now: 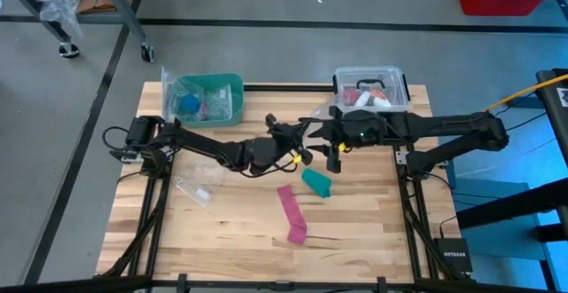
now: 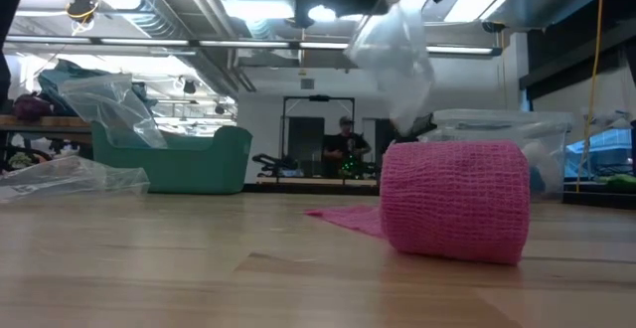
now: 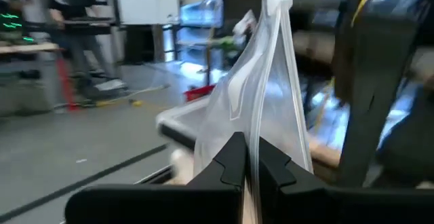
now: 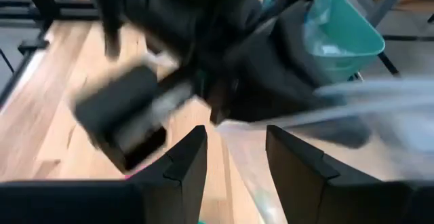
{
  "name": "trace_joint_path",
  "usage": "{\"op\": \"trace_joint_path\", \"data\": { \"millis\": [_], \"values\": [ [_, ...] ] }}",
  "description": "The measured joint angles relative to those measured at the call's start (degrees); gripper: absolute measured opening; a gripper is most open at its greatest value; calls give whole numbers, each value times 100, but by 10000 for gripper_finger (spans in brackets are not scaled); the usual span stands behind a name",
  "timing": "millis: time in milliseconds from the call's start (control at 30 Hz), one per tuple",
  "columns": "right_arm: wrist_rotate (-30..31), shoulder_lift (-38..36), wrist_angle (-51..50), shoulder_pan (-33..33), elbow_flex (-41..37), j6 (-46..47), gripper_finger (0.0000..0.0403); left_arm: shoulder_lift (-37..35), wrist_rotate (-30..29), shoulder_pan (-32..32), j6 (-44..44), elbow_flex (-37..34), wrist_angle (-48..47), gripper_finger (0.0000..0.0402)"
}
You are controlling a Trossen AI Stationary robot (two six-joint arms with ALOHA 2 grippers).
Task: Roll bandage
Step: Open the transparent zip bag
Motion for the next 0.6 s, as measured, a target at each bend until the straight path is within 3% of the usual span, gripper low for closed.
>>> {"op": "trace_joint_path", "data": {
  "millis": [200,367,600],
  "values": [
    [249,-34,252,2,0,21,154,0,-985,-198,597,-3,-479,0],
    [1061,-39,272,2,0,307,154,0,-1249,-345,620,-3,-469,0],
    [1626,-36,375,2,0,961,154,0,-1656,-342,735,-3,-466,0]
  ]
}}
